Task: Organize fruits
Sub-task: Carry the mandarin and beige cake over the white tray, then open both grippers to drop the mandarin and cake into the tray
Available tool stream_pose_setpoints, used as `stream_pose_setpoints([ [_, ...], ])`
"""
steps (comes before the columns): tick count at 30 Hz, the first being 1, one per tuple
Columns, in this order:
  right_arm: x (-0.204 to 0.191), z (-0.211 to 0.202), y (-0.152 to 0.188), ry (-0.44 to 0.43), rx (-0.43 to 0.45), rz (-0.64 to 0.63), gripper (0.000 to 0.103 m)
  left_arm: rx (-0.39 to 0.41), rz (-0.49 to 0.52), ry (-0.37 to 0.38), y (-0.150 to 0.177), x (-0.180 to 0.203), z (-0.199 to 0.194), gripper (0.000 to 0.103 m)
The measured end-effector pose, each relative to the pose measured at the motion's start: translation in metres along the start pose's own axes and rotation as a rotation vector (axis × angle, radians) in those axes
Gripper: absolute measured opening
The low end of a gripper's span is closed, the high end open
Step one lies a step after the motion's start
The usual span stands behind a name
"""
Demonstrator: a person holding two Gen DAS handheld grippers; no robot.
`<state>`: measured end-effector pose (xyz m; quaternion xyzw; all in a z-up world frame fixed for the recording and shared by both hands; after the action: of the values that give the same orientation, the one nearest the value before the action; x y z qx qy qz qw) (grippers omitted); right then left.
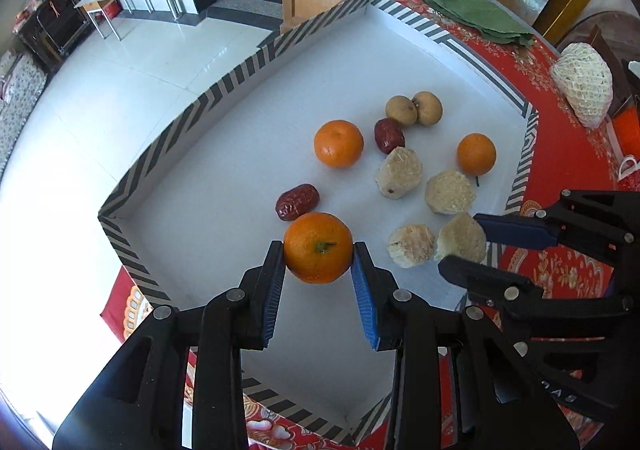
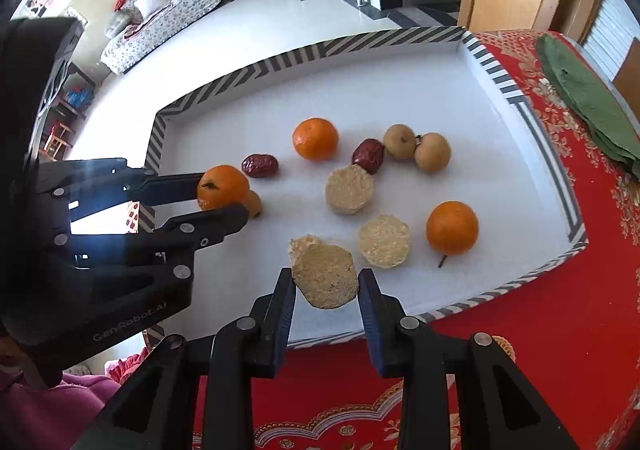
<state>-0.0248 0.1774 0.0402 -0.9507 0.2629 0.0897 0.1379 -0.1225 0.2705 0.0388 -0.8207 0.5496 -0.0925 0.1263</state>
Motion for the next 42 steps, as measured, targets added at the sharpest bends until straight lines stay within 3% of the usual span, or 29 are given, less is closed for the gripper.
stream_pose_setpoints([
  [12,-0.001,0.018,0.000,0.012,-0.023,0.043,0.031,-0.008,-0.022,0.001,-0.001,0.001,0.004,0.036],
  [16,0.004,0.011,0.003,0.002,-0.014,0.061,0.032,0.003,-0.028,0.004,-0.003,0.002,0.002,0.050],
  [27,0.016,-0.037,0.007,0.049,0.126,0.123,0.038,0.182,-0.004,-0.086,-0.022,0.013,-0.034,0.052],
  [32,0.026,-0.060,0.010,0.057,0.233,0.201,0.040,0.246,0.014,-0.104,-0.030,0.017,-0.054,0.053],
  [38,0.034,-0.084,0.010,0.063,0.320,0.283,0.042,0.314,0.020,-0.084,-0.038,0.025,-0.076,0.053],
  [42,0.036,-0.096,0.011,0.071,0.359,0.295,0.048,0.335,0.030,-0.078,-0.044,0.031,-0.085,0.053],
])
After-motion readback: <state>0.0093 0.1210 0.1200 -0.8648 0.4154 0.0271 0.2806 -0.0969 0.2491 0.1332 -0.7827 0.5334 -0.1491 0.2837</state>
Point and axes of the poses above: each gripper's, at about its wrist camera, not at the fingertips, and z roughly the way its jaws point, x to its right, y to its underside, the point moved 1 cm from there along z, roughly the way its jaws point, and after that the axes turned 8 degrees about z, right-handed, at the moved point
